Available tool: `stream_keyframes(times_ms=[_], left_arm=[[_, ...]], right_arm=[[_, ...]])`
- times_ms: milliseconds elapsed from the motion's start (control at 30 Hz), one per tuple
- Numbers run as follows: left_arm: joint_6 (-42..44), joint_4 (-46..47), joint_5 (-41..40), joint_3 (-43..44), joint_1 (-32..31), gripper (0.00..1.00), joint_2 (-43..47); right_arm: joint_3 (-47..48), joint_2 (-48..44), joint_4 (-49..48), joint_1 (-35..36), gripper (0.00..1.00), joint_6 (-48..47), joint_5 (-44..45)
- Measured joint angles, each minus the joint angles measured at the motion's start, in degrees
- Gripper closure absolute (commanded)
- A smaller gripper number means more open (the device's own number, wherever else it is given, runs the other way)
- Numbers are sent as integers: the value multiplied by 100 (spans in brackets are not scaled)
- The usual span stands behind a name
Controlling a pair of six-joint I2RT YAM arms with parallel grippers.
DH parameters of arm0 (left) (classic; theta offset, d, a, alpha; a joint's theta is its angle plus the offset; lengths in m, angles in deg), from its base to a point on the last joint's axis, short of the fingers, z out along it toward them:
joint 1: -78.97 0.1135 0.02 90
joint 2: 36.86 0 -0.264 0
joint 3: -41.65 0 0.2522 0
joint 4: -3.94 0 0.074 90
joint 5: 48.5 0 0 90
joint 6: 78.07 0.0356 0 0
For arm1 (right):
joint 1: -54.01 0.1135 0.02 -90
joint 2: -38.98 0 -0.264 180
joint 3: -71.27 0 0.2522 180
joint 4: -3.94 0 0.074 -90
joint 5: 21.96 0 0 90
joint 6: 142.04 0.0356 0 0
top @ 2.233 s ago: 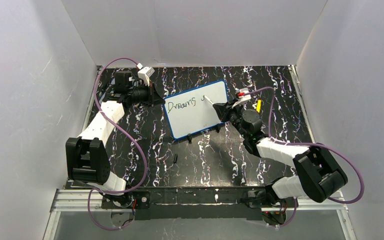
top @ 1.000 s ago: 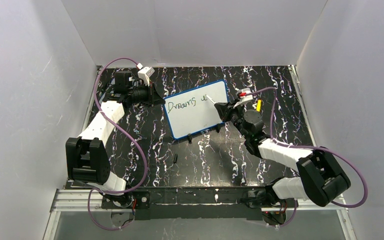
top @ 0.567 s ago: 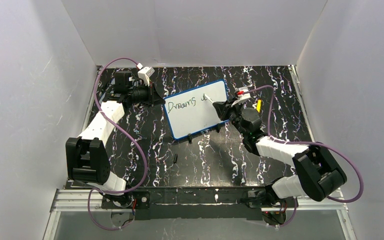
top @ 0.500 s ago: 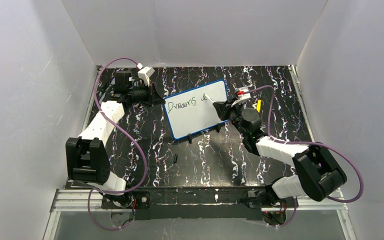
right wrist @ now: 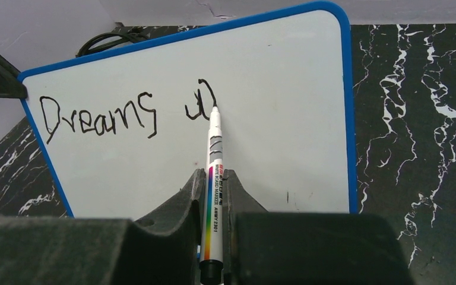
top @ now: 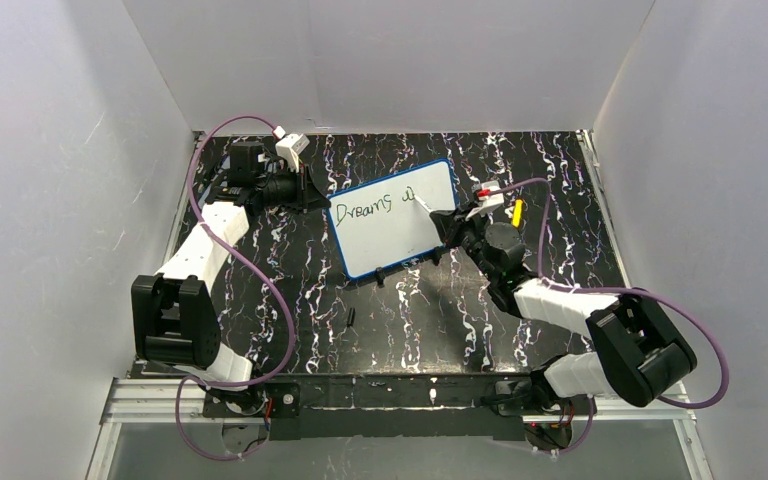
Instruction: Write a sentence on the whiteboard
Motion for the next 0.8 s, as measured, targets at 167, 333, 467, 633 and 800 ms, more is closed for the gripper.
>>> stream_keyframes(times_ms=[167,333,467,633,800], left_arm=[[-2,0,0,0,0,100,0],[0,0,0,0,0,100,0],[0,0,0,0,0,100,0],[0,0,0,0,0,100,0],[-2,0,0,0,0,100,0]], right_arm=[[-96,-15,-33,0,99,50,-15],[-96,-20,-52,0,99,111,-7],[-92,0,-140,0,99,129,13],[-13,90,-254,0,99,129,66],[72,175,-358,0,99,129,144]])
